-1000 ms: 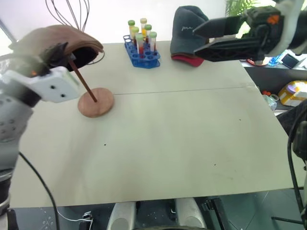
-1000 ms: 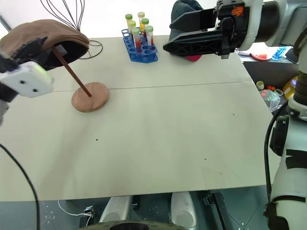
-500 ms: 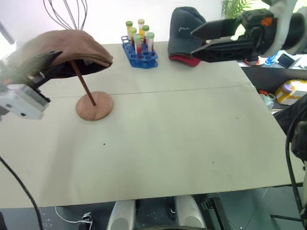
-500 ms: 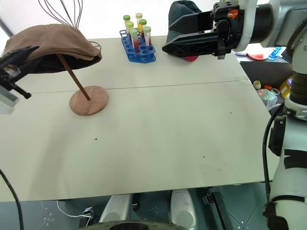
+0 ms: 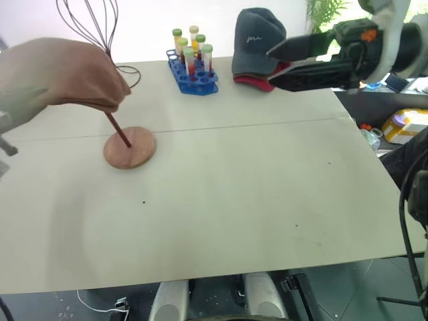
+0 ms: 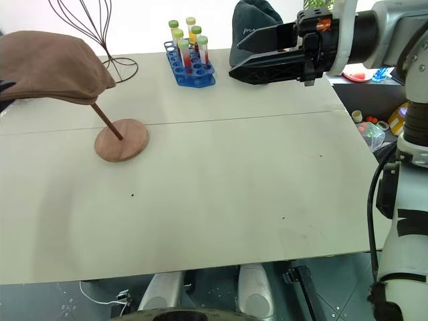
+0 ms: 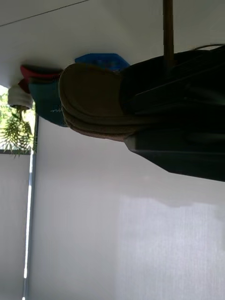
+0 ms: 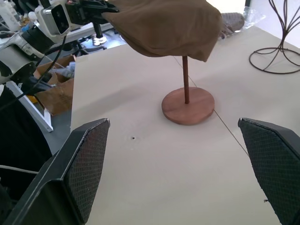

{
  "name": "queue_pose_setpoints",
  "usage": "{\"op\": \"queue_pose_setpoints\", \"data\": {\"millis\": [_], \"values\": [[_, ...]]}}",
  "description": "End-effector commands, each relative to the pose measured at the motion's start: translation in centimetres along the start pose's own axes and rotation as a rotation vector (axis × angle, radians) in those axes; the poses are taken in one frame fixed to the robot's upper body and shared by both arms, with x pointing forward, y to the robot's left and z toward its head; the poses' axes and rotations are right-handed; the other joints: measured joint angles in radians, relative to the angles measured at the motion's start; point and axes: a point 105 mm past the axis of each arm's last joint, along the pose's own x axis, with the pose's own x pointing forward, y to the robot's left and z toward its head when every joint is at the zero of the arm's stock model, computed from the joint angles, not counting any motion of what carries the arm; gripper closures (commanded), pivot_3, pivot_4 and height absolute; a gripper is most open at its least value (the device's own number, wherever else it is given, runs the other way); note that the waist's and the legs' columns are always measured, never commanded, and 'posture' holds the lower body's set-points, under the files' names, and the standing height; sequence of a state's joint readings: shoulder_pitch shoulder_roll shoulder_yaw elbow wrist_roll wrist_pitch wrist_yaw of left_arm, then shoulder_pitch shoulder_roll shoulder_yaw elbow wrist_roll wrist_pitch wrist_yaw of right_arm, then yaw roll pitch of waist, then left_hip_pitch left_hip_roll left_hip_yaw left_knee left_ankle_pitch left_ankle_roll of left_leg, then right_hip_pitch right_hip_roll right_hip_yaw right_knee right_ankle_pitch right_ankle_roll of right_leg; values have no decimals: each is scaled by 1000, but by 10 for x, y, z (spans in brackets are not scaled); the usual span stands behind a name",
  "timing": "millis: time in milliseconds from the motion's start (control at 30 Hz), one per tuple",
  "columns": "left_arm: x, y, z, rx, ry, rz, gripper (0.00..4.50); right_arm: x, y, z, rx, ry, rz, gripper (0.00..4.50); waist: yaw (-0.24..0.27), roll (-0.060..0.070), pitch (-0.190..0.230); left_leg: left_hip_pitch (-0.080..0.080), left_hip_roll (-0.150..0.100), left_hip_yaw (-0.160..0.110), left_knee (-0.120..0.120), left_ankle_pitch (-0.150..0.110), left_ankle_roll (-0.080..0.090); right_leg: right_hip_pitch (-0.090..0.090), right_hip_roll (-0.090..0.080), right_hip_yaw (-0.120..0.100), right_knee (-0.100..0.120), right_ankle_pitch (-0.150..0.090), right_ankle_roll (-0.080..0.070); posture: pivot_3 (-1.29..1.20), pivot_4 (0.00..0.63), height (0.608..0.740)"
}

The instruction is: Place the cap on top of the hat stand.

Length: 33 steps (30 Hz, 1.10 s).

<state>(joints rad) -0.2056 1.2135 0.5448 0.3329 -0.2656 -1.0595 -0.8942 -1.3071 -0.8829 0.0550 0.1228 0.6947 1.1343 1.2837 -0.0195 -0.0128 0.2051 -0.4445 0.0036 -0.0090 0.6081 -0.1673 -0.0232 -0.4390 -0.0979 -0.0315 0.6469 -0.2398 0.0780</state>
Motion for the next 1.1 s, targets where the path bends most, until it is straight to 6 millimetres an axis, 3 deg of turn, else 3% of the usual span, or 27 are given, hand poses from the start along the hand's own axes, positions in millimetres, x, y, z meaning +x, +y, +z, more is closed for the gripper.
{"op": "queue_pose_setpoints", "data": {"millis": [33, 133, 300, 433, 700, 900, 1100], "values": [[-5, 4, 1, 27, -8, 25, 4075, -2, 4, 11, -63, -21, -3, 0, 0, 0, 0, 0, 1, 1, 0, 0, 0, -1, 0, 0, 0, 1, 0, 0, 150, 728], [-7, -3, 0, 7, 1, 22, 2901, -2, 7, 12, -65, -23, 11, 0, 0, 0, 0, 0, 4, 5, 0, 1, 2, -3, 0, 0, 0, 2, 0, 0, 150, 728], [-11, -9, -4, 2, 45, 16, 331, 0, 6, 13, -66, -28, 13, 0, -1, 0, 0, 0, 8, 9, 0, 0, 1, -4, 2, -1, 0, 4, -3, 0, 150, 728], [-16, -15, 0, 3, 79, 13, 331, 0, 4, 13, -63, -36, 10, 0, -1, 0, 0, 1, 11, 13, 0, -1, 0, -6, 2, -2, 0, 5, -4, 0, 150, 728], [-11, -26, 29, 81, 220, 68, 331, 1, 1, 15, -55, -69, 10, 0, 2, 0, 0, 1, 12, 16, 2, -2, 0, -6, 1, -2, -1, 6, -4, 0, 150, 728], [1, -34, 24, 138, 488, 104, 331, 1, 1, 17, -60, -72, 11, 0, 7, -1, -1, 1, 13, 17, 4, -3, 0, -5, 2, -2, -1, 7, -3, 0, 150, 728], [19, -47, 21, 40, 632, 148, 331, -1, 6, 22, -75, -71, 18, 0, 8, -2, -2, 1, 12, 16, 5, -2, 1, -5, 5, -2, -1, 8, -3, 0, 150, 728]]}}
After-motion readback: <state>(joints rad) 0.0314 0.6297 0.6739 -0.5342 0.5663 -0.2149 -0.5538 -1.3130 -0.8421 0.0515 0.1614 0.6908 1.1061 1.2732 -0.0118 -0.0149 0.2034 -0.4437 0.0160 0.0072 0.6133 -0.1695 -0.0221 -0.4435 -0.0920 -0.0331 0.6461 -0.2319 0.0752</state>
